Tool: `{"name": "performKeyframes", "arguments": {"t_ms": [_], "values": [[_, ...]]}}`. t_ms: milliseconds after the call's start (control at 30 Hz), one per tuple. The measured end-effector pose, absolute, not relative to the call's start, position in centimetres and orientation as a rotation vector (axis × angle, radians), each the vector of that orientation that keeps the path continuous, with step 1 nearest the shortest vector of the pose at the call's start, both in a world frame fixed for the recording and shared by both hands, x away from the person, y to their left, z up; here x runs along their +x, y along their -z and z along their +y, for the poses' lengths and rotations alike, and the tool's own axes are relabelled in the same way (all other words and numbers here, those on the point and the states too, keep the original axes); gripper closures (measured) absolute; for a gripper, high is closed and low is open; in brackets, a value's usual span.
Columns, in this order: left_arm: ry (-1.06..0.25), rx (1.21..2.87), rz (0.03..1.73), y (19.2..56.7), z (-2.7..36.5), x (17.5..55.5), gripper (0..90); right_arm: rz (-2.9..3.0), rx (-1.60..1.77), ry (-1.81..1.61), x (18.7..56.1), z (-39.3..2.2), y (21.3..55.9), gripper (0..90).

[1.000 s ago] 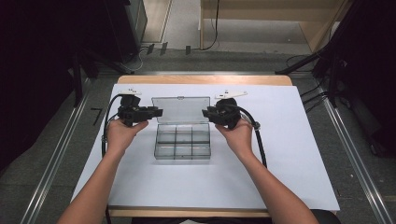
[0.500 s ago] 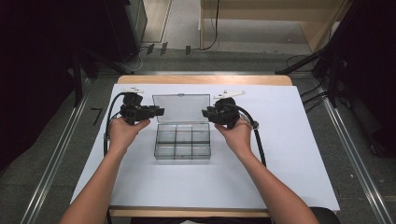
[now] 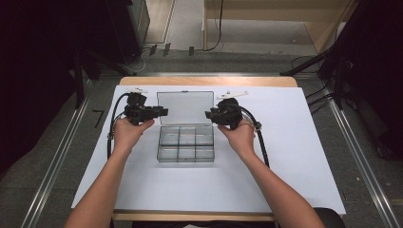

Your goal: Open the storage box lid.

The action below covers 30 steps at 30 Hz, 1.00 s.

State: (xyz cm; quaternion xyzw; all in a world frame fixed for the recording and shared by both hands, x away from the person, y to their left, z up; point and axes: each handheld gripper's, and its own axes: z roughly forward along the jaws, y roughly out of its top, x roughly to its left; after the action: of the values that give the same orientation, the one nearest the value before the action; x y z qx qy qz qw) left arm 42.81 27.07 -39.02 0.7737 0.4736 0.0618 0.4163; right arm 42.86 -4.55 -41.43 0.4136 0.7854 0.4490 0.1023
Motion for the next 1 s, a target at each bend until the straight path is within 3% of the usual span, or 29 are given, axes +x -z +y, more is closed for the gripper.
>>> {"name": "performKeyframes", "arguments": {"t_ms": [1000], "values": [[-0.144,1.94,1.25,40.4,26.6,44.3,62.1,2.322,1.288,-1.307,44.1,-4.0,42.5,63.4]]}}
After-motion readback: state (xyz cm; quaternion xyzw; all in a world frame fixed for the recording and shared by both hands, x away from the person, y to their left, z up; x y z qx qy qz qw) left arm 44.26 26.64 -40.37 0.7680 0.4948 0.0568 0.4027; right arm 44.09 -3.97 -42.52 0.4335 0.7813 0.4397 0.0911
